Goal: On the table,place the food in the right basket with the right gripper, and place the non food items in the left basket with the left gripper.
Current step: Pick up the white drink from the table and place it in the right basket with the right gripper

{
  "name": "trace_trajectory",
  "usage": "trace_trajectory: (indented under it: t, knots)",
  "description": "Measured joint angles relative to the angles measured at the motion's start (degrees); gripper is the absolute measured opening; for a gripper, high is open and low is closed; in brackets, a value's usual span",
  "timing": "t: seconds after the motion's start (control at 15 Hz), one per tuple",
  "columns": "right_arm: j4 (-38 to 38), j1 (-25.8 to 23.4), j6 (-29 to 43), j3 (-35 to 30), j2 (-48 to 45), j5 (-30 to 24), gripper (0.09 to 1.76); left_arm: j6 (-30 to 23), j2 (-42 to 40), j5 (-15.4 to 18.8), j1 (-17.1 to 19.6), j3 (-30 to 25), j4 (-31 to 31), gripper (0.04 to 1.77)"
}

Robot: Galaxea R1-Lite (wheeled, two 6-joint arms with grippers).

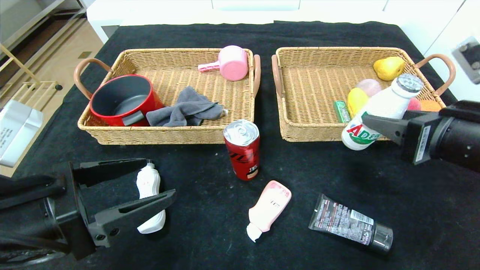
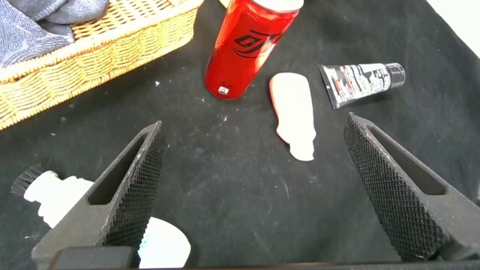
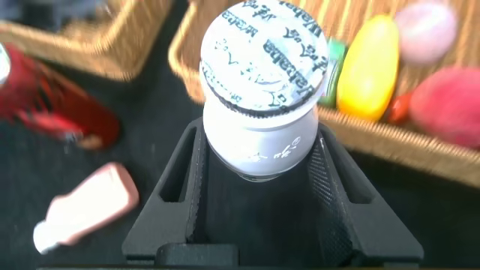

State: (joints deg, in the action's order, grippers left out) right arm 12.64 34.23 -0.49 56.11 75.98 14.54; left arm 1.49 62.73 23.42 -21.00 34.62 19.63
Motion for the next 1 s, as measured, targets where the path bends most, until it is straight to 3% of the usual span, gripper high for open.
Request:
trace_trajectory:
  t: [0.33,1.0]
  knots:
    - [-1.88,-0.09,-0.59,12.07,7.25,0.15,0.86,0.07,-0.15,0.01,0.01,0.13,0.18,1.72]
    - [3.34,-4.19,0.54,26.27,24.62,0.11,0.86,0.22,-0.48,0.01,0.11,0.38,0.29,1.72]
